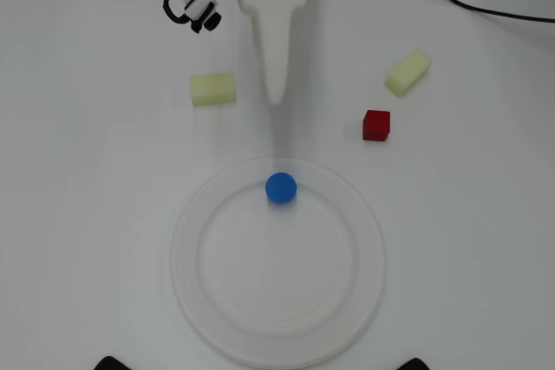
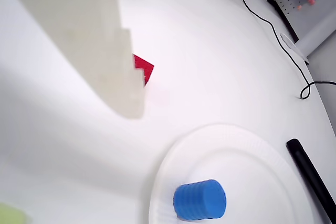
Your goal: Grasp a blue block and put it in the dish.
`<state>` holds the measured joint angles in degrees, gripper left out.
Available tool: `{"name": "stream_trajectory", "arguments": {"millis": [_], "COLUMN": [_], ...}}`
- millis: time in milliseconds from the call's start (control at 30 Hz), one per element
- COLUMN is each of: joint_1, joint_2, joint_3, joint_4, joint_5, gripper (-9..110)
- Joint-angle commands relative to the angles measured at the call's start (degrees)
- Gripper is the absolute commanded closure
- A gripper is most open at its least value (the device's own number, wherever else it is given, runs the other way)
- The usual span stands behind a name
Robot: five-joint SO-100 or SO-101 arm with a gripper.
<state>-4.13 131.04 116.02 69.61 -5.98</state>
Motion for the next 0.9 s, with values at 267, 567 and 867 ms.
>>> {"name": "stream_trajectory", "arguments": {"millis": [267, 567, 867], "joint_1": [3.3, 3.3, 4.8], "joint_2": [34.0, 56.4, 66.4], "joint_3": [26.3, 43.4, 52.9], "joint_4": [2.6, 8.1, 12.0], "joint_5": [-1.2, 0.0, -0.5], "gripper": [59, 60, 67]}}
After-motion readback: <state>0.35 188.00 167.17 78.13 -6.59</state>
